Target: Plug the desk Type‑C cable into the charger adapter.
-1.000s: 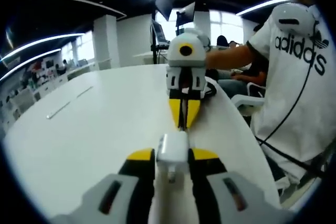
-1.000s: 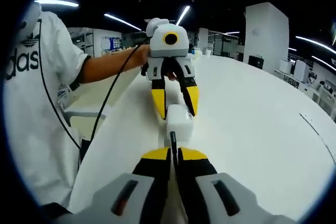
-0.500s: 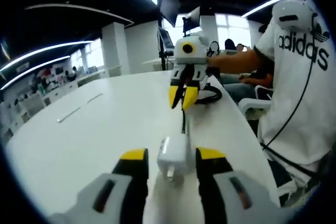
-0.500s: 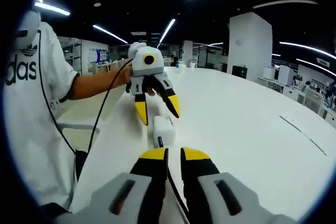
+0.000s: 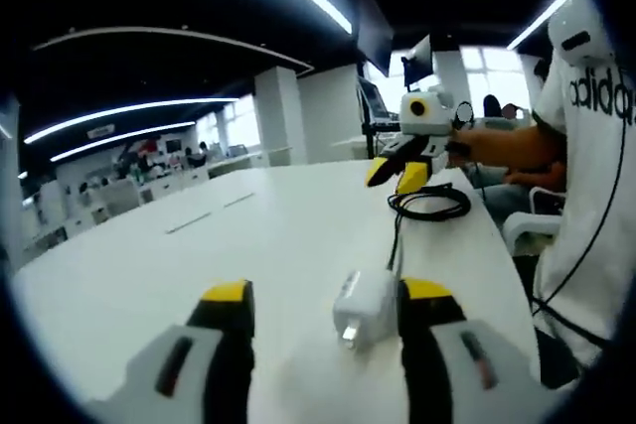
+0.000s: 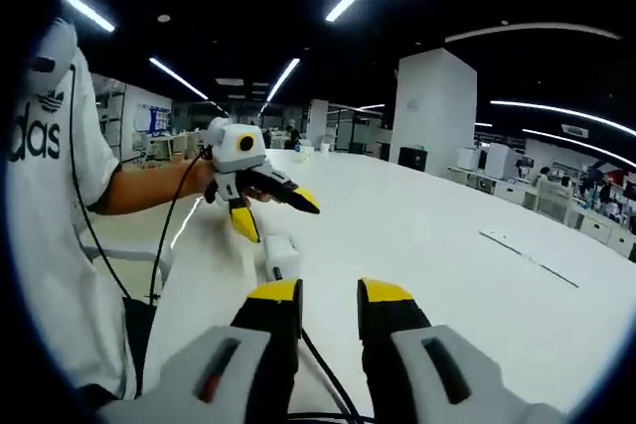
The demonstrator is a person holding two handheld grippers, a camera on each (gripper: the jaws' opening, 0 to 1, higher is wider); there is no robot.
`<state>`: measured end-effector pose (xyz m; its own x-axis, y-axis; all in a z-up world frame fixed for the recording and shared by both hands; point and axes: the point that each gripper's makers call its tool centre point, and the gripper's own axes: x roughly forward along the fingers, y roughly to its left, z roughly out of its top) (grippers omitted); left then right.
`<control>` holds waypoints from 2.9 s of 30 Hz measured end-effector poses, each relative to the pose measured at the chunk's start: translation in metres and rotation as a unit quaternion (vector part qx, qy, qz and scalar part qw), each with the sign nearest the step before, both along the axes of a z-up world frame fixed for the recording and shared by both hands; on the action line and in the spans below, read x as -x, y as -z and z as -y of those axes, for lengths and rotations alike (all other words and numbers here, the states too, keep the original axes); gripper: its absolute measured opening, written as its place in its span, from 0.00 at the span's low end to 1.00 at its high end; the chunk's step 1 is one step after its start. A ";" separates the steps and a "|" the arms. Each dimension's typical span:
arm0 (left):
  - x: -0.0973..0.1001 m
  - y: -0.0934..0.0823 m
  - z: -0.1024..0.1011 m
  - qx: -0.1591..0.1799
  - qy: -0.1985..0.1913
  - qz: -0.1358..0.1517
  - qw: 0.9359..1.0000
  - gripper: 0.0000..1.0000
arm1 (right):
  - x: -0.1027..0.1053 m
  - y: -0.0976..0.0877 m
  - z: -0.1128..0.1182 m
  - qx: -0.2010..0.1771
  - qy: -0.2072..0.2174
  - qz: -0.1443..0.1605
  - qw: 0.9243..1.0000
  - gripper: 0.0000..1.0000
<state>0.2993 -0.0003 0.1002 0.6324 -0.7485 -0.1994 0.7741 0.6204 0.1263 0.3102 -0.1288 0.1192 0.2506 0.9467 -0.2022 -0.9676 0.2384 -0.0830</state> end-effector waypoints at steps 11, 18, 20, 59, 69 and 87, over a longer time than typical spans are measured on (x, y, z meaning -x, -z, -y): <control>0.003 -0.011 -0.010 0.031 -0.065 0.013 0.997 0.67 | -0.015 -0.023 0.047 -0.076 0.096 -0.014 0.992 0.31; 0.008 -0.009 -0.012 0.035 -0.086 0.009 0.996 0.74 | -0.023 -0.028 0.076 -0.096 0.158 -0.003 0.983 0.41; 0.011 -0.010 -0.010 0.040 -0.089 0.010 0.995 0.75 | -0.024 -0.029 0.082 -0.096 0.172 0.006 0.981 0.43; -0.008 0.035 0.014 -0.046 0.000 -0.027 0.999 0.53 | -0.006 0.068 0.168 0.078 0.234 -0.079 0.966 0.34; 0.000 0.037 0.023 -0.045 0.025 -0.030 0.998 0.42 | -0.002 0.070 0.167 0.067 0.242 -0.117 0.961 0.32; 0.005 0.042 0.027 -0.045 0.043 -0.038 0.997 0.32 | -0.004 0.080 0.165 0.120 0.260 -0.111 0.952 0.27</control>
<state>0.2942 -0.0273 0.0582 0.5464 -0.7766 -0.3135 0.8339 0.5394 0.1173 0.3142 -0.2935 0.0395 0.5987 0.6257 -0.5000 -0.7240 0.6898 -0.0036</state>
